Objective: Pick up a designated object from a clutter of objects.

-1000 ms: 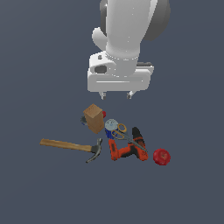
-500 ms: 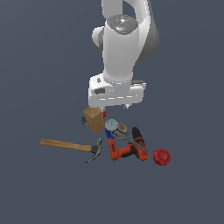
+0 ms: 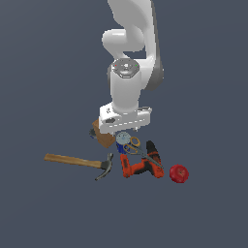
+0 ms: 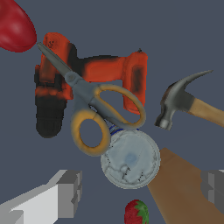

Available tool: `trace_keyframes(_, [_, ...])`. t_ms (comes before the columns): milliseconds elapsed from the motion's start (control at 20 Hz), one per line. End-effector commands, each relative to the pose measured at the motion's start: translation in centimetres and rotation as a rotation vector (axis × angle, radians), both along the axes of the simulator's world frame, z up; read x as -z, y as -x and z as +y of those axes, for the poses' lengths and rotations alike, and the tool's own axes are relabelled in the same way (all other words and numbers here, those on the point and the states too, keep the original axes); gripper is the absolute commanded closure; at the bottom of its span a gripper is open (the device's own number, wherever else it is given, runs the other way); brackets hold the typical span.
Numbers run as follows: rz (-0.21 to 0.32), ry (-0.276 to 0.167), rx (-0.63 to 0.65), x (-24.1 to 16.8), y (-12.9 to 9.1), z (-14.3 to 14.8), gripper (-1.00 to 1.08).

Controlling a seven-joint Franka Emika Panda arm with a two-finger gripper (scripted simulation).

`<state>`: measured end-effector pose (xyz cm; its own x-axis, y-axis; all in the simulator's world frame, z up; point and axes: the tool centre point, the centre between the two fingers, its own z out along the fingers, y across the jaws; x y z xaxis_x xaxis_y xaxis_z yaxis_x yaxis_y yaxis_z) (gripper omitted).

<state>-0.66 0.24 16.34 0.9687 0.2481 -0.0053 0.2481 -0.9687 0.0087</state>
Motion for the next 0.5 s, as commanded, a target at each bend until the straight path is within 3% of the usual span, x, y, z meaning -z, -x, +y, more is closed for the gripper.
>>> trace_keyframes(0, [-0.002, -0.004, -0.014, 1.5, 0.3, -0.2, -0.92])
trace_keyframes(450, [-0.003, -0.010, -0.035, 3.9, 0.9, -0.5, -0.92])
